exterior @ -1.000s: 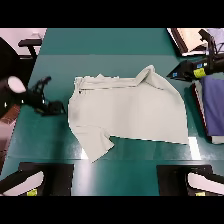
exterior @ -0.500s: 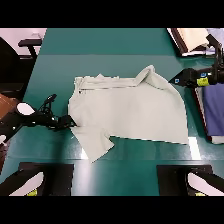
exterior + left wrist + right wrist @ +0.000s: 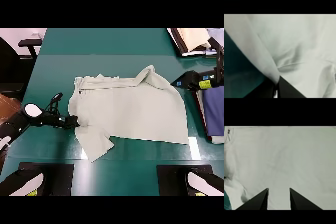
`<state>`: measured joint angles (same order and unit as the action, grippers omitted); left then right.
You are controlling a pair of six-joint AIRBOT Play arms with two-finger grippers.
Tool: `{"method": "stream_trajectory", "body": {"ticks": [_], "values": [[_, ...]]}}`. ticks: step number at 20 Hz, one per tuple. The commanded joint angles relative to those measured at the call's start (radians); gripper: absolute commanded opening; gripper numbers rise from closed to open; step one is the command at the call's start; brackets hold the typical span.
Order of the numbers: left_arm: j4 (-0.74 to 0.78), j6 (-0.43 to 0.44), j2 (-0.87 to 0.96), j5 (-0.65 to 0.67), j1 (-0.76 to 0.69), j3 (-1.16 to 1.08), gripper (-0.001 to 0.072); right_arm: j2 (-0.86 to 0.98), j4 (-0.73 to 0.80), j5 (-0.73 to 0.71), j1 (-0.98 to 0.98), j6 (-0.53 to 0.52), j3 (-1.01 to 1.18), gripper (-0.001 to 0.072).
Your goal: Fold the shirts.
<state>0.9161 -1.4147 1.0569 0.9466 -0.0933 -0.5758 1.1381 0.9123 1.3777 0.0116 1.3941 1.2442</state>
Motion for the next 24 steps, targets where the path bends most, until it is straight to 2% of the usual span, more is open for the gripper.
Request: {"method": "stream_trajectory", "body": {"ticks": [1, 4, 6, 11, 16, 18, 21, 22, 23, 24], "values": [[-0.002, -0.002, -0.008, 0.010, -0.005, -0.060, 0.0028, -0.032, 0.007, 0.058, -0.103, 0.000, -0.089, 0.0315], [-0.003, 0.002, -0.015, 0.039, -0.005, -0.121, 0.0029, -0.105, 0.157, 0.070, -0.267, 0.001, -0.306, 0.0319], [-0.004, 0.002, -0.015, 0.038, -0.005, -0.133, 0.0028, -0.148, 0.248, 0.084, -0.401, 0.007, -0.457, 0.0513], [-0.004, 0.002, -0.015, 0.030, -0.005, -0.133, 0.0029, -0.167, 0.224, 0.052, -0.705, 0.008, -0.705, 0.0505], [-0.005, 0.009, -0.015, 0.021, -0.005, -0.133, 0.0029, -0.161, 0.222, -0.037, -0.708, 0.021, -0.794, 0.0501], [-0.005, 0.009, -0.015, 0.022, -0.005, -0.133, 0.0029, -0.121, 0.204, -0.070, -0.659, 0.038, -0.793, 0.0359], [-0.004, 0.009, -0.015, 0.030, -0.005, -0.133, 0.0029, -0.055, 0.148, -0.149, -0.577, 0.039, -0.793, 0.0353], [-0.004, 0.009, -0.015, 0.032, -0.005, -0.133, 0.0029, -0.045, 0.126, -0.174, -0.552, 0.039, -0.793, 0.0271], [-0.004, 0.010, -0.015, 0.038, -0.005, -0.133, 0.0028, -0.042, 0.119, -0.189, -0.526, 0.039, -0.788, 0.0145], [-0.003, 0.010, -0.015, 0.045, -0.005, -0.134, 0.0028, -0.045, 0.116, -0.190, -0.495, 0.039, -0.776, 0.0054]]}}
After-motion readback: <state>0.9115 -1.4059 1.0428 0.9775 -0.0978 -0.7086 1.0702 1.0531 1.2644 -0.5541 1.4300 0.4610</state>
